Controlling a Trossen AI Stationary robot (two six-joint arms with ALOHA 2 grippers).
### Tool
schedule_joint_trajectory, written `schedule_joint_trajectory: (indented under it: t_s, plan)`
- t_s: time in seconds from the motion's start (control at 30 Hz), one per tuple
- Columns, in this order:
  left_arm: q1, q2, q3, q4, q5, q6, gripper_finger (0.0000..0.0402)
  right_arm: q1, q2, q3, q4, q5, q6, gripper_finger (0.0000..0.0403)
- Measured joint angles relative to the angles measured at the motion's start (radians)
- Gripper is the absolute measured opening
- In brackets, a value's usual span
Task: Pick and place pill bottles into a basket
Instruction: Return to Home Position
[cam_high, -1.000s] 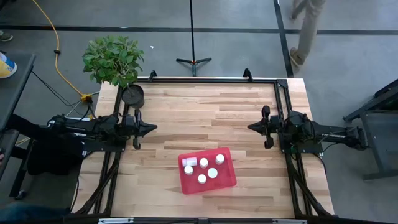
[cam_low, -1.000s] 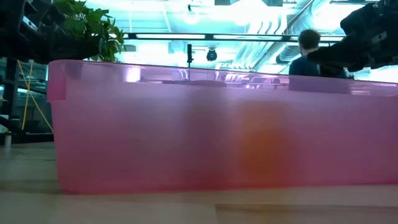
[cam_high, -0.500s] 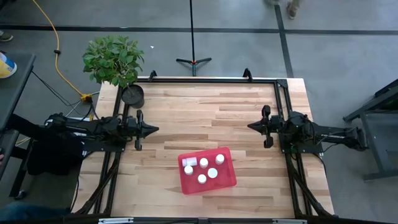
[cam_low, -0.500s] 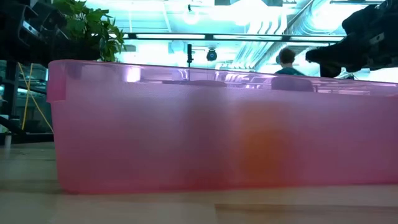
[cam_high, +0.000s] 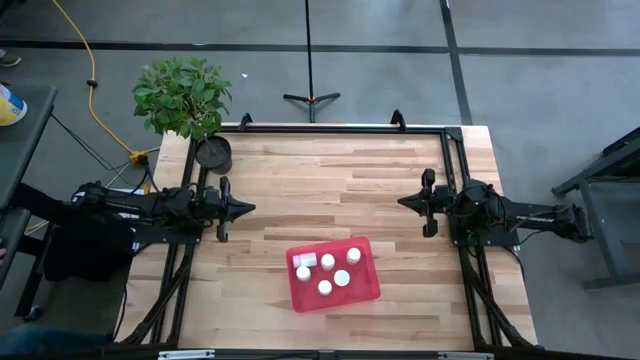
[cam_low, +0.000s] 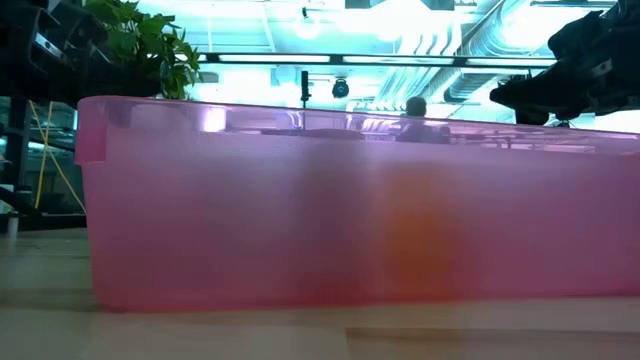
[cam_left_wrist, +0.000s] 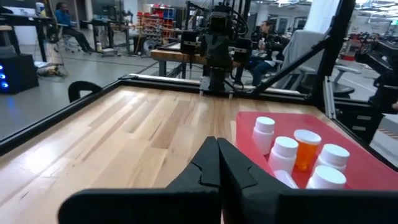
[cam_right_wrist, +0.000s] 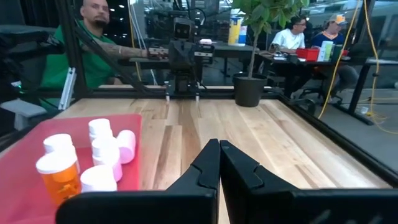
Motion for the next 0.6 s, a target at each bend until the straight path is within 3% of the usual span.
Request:
schedule_joint_trajectory:
  t_s: [0.2, 0.47, 0.6]
  plan:
    - [0.0, 0.0, 0.0, -0.003, 0.023, -0.002, 0.0043, 0.0, 0.0, 0.0, 0.0, -0.01, -0.002, 0.0]
    - [0.0, 0.0, 0.0, -0.003, 0.024, 0.027, 0.003, 0.0, 0.0, 0.0, -0.009, 0.073, -0.006, 0.0]
    - [0.0, 0.0, 0.0, -0.003, 0.024, 0.025, 0.0043, 0.0, 0.0, -0.001, -0.014, 0.083, -0.006, 0.0]
